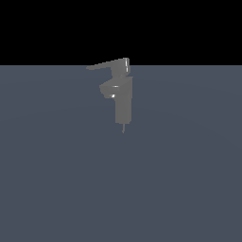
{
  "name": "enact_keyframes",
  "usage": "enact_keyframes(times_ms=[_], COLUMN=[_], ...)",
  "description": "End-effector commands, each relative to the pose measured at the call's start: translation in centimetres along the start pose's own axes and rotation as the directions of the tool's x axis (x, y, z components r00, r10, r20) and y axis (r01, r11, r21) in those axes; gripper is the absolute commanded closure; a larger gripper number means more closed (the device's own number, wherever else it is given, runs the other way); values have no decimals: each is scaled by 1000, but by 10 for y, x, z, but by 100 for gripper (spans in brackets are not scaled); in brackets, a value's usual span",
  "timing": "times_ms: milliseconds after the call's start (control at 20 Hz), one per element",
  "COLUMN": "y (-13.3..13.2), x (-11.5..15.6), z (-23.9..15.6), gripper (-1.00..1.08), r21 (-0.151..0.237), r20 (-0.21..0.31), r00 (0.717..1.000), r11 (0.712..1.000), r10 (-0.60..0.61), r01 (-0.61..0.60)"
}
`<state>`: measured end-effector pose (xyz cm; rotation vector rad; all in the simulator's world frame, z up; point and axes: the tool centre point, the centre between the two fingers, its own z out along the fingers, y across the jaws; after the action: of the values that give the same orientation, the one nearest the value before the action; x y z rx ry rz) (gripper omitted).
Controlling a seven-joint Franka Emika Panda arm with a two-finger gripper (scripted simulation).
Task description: Turn on the faucet by rotating a designated handle.
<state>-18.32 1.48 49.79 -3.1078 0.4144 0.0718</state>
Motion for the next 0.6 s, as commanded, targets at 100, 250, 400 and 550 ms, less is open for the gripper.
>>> enact_keyframes(times_ms=[100,250,400,550], y=[-11,-19,-26,-34], x=[27,46,64,83], z=[-2,-2,0,3], gripper=[108,108,108,108], r21=[9,12,13,11], r20=[16,27,38,49], r00=[994,983,967,945], r11=[994,983,967,946], r10=[109,182,254,324], r01=[-109,-182,-254,-325])
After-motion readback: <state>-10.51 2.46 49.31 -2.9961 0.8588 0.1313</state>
